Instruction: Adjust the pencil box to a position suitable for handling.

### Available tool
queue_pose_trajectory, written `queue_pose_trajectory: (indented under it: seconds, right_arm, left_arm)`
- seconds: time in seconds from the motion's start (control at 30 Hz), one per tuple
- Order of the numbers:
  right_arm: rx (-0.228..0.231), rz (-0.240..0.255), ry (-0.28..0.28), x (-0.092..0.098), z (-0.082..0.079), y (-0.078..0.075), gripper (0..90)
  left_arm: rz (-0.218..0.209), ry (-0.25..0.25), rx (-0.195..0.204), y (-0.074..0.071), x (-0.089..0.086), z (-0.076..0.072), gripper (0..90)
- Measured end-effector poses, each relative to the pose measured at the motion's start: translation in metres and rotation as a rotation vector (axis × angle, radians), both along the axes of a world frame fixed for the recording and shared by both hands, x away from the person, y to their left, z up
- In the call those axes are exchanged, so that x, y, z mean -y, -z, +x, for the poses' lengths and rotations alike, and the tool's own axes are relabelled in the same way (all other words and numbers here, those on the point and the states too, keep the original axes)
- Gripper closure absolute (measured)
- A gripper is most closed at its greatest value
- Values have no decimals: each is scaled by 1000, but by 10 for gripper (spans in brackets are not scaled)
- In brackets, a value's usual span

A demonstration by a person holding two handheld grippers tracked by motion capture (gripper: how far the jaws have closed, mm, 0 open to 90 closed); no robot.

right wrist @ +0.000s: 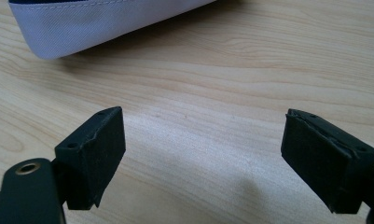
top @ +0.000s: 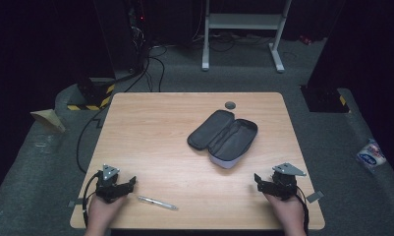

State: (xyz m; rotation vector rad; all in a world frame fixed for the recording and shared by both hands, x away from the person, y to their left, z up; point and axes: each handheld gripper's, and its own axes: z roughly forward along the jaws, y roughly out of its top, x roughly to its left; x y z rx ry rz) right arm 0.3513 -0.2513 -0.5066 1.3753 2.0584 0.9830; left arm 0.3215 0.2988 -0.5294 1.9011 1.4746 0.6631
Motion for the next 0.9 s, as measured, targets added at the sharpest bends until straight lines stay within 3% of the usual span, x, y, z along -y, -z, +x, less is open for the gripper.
queue_pose_trajectory:
  seconds: [0.27, 0.37, 0.47, 0.8, 0.9]
  right_arm:
    - [10, 4, 9, -5, 7, -8, 140]
    - [-27, 40, 27, -10, 12, -9, 144]
    - [-26, 38, 20, -14, 14, -11, 146]
    - [-6, 45, -56, -41, 22, -32, 187]
    - [-13, 76, -92, -51, 26, -41, 201]
  left_arm:
    - [-9, 7, 3, 0, 1, -1, 206]
    - [-4, 17, 2, 0, 1, -1, 204]
    - [-6, 21, 3, 0, 1, 0, 203]
    - [-11, 38, -1, 0, -1, -2, 213]
    - [-9, 23, 6, 0, 0, -2, 218]
